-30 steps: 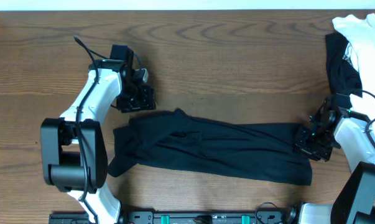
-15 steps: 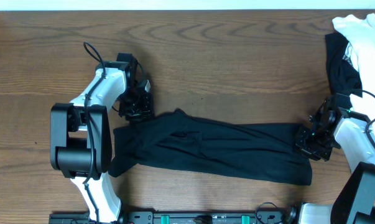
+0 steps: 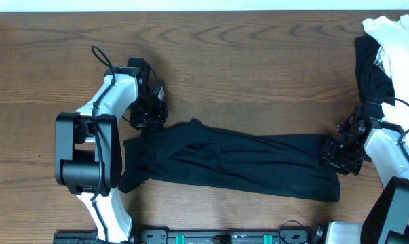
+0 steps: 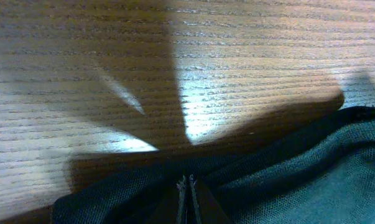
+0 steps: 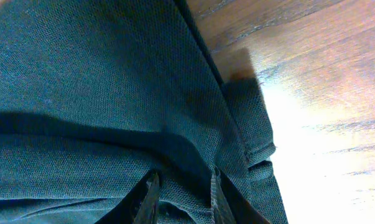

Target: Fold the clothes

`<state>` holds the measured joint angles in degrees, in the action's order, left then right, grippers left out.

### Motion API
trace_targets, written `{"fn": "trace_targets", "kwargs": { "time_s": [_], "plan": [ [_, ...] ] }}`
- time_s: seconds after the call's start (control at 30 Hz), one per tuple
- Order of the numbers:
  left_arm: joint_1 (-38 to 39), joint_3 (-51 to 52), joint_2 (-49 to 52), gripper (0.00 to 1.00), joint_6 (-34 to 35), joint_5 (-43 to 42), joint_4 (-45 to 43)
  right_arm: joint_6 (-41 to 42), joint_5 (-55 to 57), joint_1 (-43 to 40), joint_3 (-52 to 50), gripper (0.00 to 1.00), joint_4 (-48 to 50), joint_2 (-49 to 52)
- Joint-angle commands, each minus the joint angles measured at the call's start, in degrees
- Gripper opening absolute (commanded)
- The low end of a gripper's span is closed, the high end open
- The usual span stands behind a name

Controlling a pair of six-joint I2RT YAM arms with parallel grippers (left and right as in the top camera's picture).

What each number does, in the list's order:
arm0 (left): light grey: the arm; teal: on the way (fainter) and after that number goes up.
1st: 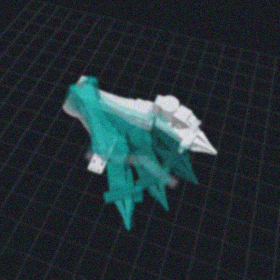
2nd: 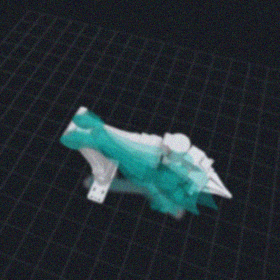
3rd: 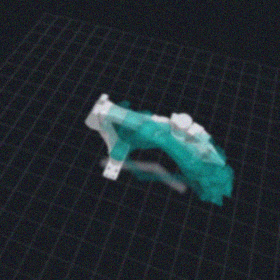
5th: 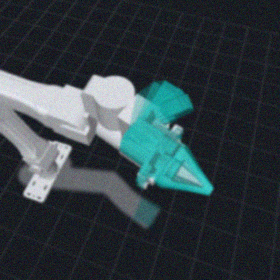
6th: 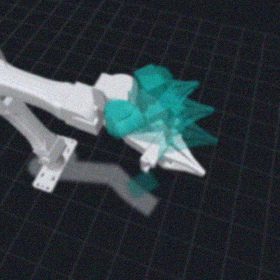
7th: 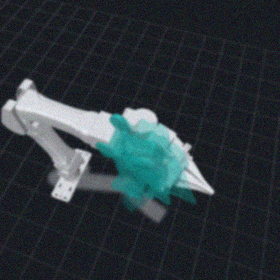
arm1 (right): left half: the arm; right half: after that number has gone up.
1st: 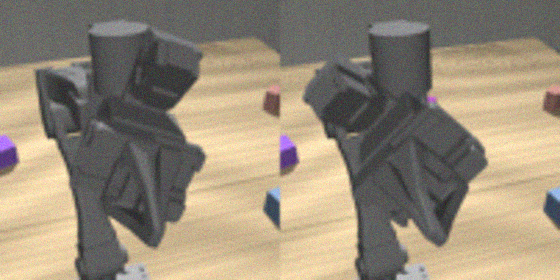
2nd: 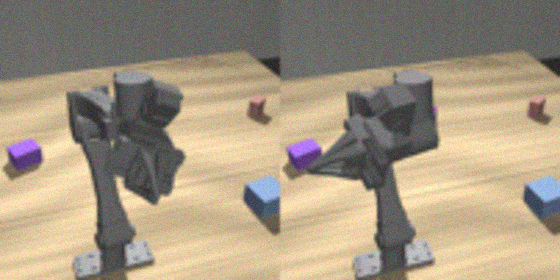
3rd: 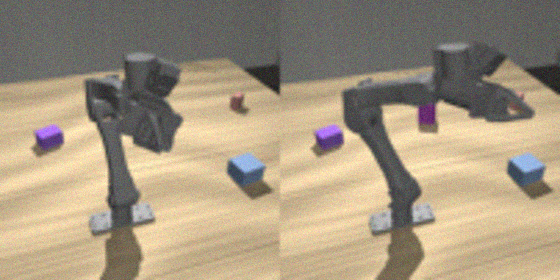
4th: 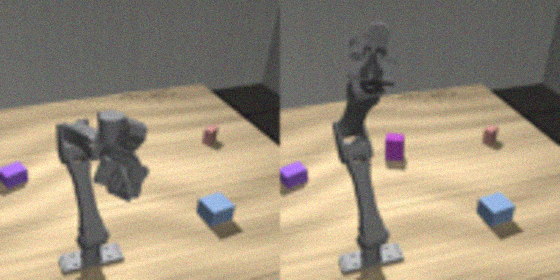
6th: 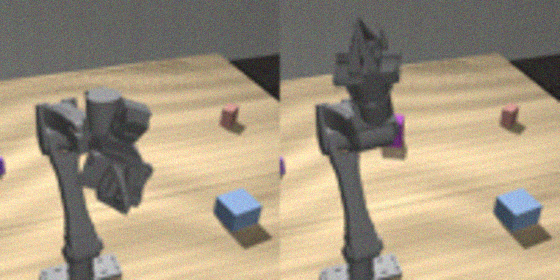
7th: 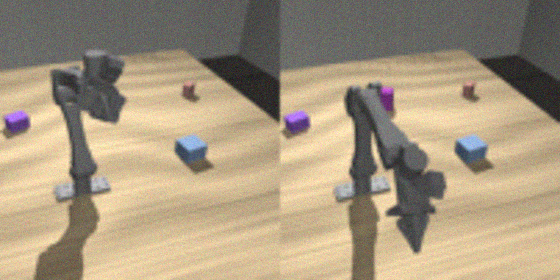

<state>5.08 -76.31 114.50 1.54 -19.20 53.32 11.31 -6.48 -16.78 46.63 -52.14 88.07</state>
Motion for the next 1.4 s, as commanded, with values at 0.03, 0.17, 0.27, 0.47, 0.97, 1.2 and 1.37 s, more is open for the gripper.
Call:
{"fn": "trace_targets", "kwargs": {
  "time_s": [0.03, 0.17, 0.27, 0.47, 0.97, 1.2, 1.37],
  "plan": [
    [-0.02, -0.07, -3.37, 0.06, 0.04, -0.31, 0.63, -0.66, 0.22, -0.04, -0.37, 0.27, 0.15, -0.94],
    [-0.02, -0.09, -6.14, 0.06, 0.07, 0.66, 1.81, -0.66, 0.24, -0.04, -0.37, 0.27, 0.11, -0.94],
    [-0.02, -0.09, -7.78, 0.28, 0.07, 3.30, 3.48, -0.66, 0.24, -0.04, -0.37, 0.27, 0.11, -0.96],
    [-0.02, 0.28, -7.76, 0.43, 3.82, 6.58, 7.32, -0.66, 0.24, -0.04, -0.37, 0.27, 0.11, -0.94],
    [-0.02, 6.36, -7.76, 0.43, 8.81, 0.96, 3.28, -0.66, 0.24, -0.04, -0.37, 0.28, 0.09, -0.96],
    [-0.02, 6.38, -7.76, 0.34, 8.41, -1.86, 0.44, -0.66, 0.24, -0.04, -0.37, 0.28, 0.07, -0.96],
    [-0.02, 6.38, -7.76, 0.06, 8.41, -1.84, 0.39, -0.66, 0.24, -0.04, -0.37, 0.28, 0.07, -0.96]
  ]
}}
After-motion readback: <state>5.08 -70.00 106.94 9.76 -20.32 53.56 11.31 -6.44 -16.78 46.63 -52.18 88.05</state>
